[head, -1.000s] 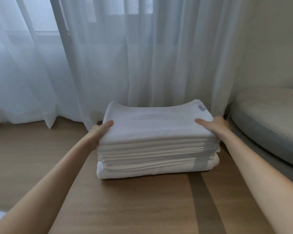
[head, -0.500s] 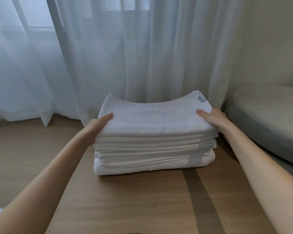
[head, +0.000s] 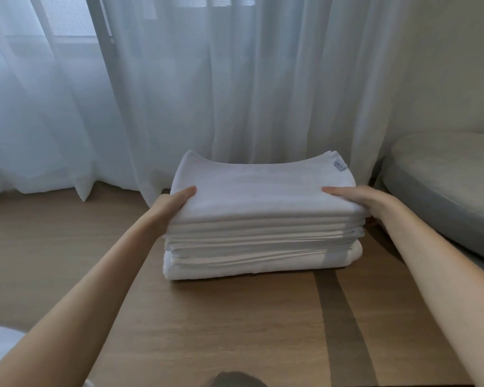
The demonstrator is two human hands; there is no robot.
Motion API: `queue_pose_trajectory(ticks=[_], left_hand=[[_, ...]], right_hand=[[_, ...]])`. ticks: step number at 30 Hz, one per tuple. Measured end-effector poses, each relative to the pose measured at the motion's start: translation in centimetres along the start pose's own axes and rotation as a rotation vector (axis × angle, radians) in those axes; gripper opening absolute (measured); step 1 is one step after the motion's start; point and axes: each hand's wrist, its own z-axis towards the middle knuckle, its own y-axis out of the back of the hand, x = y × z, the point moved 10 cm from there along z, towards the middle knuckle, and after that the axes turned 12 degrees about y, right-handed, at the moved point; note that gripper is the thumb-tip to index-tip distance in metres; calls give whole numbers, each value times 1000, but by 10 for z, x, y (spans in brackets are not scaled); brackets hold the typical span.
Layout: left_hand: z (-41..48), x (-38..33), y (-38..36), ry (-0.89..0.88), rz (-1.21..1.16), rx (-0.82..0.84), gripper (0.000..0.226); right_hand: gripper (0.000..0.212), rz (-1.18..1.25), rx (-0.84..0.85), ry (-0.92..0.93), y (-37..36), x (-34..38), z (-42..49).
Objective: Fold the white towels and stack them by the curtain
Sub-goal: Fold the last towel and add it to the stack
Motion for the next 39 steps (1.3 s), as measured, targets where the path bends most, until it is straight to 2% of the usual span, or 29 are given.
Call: queue_pose_trajectory(ticks=[6,11,17,26,31,35,37,39], left_hand=[[5,-17,10,-51,-68,-72,68],[9,-30,14,-64,-100,-84,69],[13,-19,12,-63,25,-126,72],[13,-18,11,-61,153,-116,75],[12,-8,17,-85,354,-233,79],[15,16,6,67,153,-21,79],[16,18,5,87,147,-1,75],[16,21,5,141,119,27,71]], right_hand=[[84,295,-81,55,11,26,1],[80,357,-82,84,18,45,3],[92,295,-152,59,3,8,6],[99,202,-160,68,11,11,15],[94,102,-87,71,7,8,11],[86,148,90,-14,-8,-3,-3],[85,166,118,-32,-8,-7,-8],[73,179,106,-26,-7,-5,-11]])
